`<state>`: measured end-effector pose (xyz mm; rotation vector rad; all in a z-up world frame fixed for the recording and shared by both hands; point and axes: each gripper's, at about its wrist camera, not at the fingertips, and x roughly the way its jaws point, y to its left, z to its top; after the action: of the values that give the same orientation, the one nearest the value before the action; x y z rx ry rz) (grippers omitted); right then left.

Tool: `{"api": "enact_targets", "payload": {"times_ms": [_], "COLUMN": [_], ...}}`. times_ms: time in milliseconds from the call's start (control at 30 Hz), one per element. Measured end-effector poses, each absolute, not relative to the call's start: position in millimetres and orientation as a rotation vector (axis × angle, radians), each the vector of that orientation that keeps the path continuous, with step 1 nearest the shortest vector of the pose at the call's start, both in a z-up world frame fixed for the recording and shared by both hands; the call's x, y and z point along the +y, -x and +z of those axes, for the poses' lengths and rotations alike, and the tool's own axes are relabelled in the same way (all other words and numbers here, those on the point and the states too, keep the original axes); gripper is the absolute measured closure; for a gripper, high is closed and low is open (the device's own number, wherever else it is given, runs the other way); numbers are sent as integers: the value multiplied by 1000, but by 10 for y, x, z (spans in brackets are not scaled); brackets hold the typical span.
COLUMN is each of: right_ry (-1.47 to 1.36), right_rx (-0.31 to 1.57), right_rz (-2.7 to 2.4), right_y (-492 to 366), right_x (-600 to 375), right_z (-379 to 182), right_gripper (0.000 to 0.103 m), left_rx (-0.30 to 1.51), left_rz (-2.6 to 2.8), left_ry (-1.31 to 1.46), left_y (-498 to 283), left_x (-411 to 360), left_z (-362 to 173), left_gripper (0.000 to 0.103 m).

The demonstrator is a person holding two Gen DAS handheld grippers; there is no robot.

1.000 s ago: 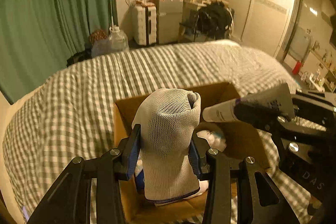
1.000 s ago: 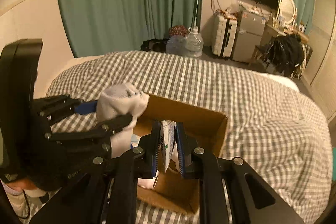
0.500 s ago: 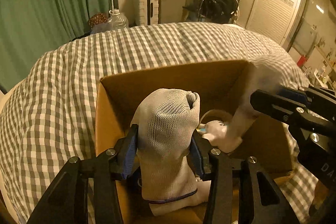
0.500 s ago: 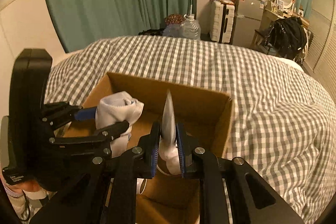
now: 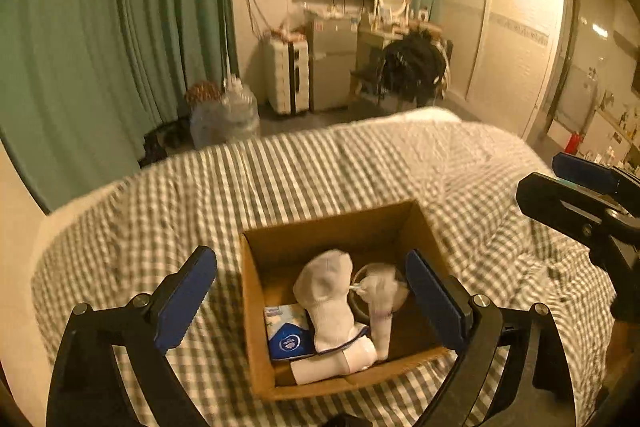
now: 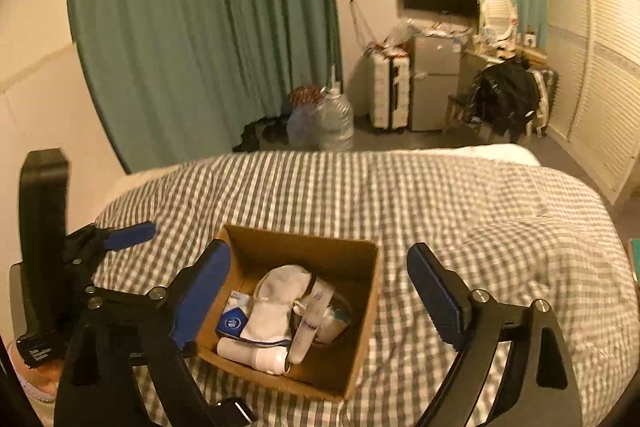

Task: Organize objects
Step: 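Release the sock and tube into the box and withdraw both tools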

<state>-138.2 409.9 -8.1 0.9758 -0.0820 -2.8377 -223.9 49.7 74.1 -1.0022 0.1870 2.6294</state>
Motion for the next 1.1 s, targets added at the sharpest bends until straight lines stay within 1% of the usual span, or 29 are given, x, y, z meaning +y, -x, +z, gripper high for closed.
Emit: {"api": "enact_targets", "payload": {"times_ms": [167, 300, 467, 533, 633, 800, 967, 1100], "right_ry": [-900, -785, -707, -707, -723, -640, -657, -698], "right_rx": [-26, 19, 71, 81, 74, 85, 69, 34], "right_rz": [-2911, -2978, -3025, -3031, -3019, -2988, -2971, -2968], "right_y": [930, 470, 30, -99, -321, -802, -1085, -1138], "right_x": [4065, 4041, 4031, 4021, 3996, 3936, 3916, 3921], "right_z": [417, 811, 1183, 1237, 1293, 1191, 796, 343], "right_gripper": [10, 5, 3, 3, 3, 3, 3, 3], "left_rx": [200, 140, 150, 169, 208, 212, 212, 158], "left_rz": [2684, 2691, 2722, 2735, 2761, 2732, 2777, 2815], "left_ry": [883, 789, 701, 690, 698, 712, 756, 815], "left_y": [1819, 1551, 1182, 1057, 854, 502, 286, 208], "left_x": [382, 243, 72, 19, -56, -179, -227, -239], "left_z": [1276, 1674, 1999, 2044, 2018, 1758, 1282, 924], "left_gripper": [0, 0, 0, 0, 0, 0, 0, 0]}}
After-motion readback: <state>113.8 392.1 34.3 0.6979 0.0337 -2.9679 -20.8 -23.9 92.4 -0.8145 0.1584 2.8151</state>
